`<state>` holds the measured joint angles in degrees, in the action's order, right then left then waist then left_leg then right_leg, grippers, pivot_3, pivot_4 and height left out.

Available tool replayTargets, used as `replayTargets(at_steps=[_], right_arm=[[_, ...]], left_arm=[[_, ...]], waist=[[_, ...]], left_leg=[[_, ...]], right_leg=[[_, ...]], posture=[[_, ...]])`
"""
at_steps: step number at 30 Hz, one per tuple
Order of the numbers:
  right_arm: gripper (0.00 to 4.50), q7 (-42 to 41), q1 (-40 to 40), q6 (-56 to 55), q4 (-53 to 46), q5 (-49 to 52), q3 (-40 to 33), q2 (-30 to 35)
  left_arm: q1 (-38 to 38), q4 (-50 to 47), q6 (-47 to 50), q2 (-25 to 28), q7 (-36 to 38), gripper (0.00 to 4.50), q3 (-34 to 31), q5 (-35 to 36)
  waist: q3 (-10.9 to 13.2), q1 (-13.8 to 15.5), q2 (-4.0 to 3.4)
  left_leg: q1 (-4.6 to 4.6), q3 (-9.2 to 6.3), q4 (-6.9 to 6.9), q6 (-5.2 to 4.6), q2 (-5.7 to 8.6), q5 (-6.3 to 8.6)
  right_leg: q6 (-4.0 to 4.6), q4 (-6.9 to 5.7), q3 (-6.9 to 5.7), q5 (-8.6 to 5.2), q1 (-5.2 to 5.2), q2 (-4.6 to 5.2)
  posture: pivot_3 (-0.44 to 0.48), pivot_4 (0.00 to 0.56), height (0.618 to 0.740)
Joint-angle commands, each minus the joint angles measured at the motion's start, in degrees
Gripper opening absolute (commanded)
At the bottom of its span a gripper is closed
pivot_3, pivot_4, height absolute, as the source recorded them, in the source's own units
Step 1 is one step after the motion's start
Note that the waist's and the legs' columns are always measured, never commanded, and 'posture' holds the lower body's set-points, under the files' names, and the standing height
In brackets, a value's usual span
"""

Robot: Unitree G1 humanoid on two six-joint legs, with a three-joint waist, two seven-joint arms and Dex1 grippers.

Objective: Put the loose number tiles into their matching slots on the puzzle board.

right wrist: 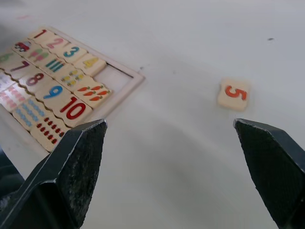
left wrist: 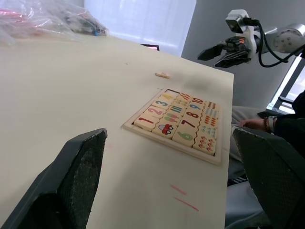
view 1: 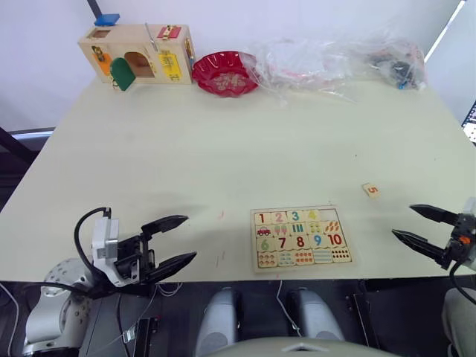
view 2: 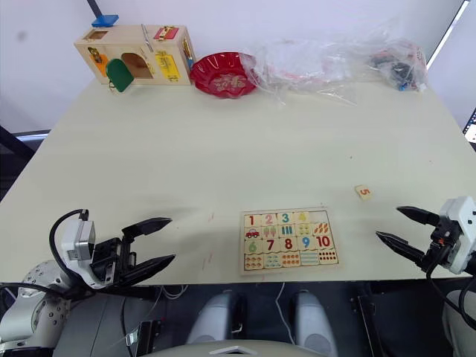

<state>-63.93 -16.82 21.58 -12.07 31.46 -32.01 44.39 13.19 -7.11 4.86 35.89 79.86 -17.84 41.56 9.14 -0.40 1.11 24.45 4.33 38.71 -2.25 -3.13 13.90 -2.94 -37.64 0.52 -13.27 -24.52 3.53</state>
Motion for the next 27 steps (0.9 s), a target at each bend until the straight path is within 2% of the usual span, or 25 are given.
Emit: replayTargets(at_steps=[1,7,15,18,23,27], right_arm=[[4.45,1.5,-1.8,-2.0,0.4,0.1,-3.2,-0.9],[4.45,8.3,-1.1,-0.9,-1.9,0.2,-2.7,-3.2],[4.45,23.5,6.4,3.4,-6.1,-6.0,6.0,-6.5],[4.45,32.8,9.6,12.6,-7.5,-8.1,8.2,-7.6],[4.45,34.9,13.8,19.9,-7.1,-4.3,9.6,-8.8],[4.45,36.3,17.9,21.2,-3.9,-4.5,11.5,-10.5]], left_arm=[[0.1,1.0,-1.8,-0.2,0.8,4.5,-1.0,-0.4],[-0.9,3.1,-2.8,-0.1,1.8,4.5,-0.9,-0.7],[-5.2,1.6,-0.4,1.1,2.9,4.5,-0.3,0.9],[-7.3,1.2,1.0,2.1,3.6,4.5,-0.5,1.8],[-10.0,1.3,1.9,3.1,4.5,4.5,-0.2,2.3],[-12.3,2.6,2.4,3.0,4.5,4.5,0.2,1.9]], waist=[[0.0,0.0,0.01],[0.0,0.0,0.0],[-0.1,-0.1,0.04],[-0.1,0.0,0.05],[-0.1,0.0,0.05],[-0.1,-0.2,0.06]], left_leg=[[0.01,0.0,0.0,0.0,0.0,0.0],[0.0,0.0,0.0,0.0,-0.01,0.0],[0.01,-0.01,-0.01,0.0,-0.01,0.0],[0.05,0.0,0.0,0.0,0.0,0.0],[0.05,0.0,0.0,0.0,0.01,0.0],[0.03,0.0,0.0,0.0,0.01,0.0]], right_leg=[[0.0,0.01,0.0,0.0,0.0,0.0],[0.0,0.01,0.01,0.0,0.0,0.0],[0.01,-0.01,0.0,0.0,-0.01,0.0],[0.01,-0.01,0.01,0.0,-0.03,0.0],[0.01,-0.01,0.02,0.0,-0.02,0.0],[0.01,-0.02,0.03,0.01,-0.02,-0.05]], posture=[[0.0,0.15,0.74],[0.0,0.15,0.74],[0.0,0.15,0.74],[0.0,0.15,0.74],[0.0,0.15,0.74],[0.0,0.15,0.74]])
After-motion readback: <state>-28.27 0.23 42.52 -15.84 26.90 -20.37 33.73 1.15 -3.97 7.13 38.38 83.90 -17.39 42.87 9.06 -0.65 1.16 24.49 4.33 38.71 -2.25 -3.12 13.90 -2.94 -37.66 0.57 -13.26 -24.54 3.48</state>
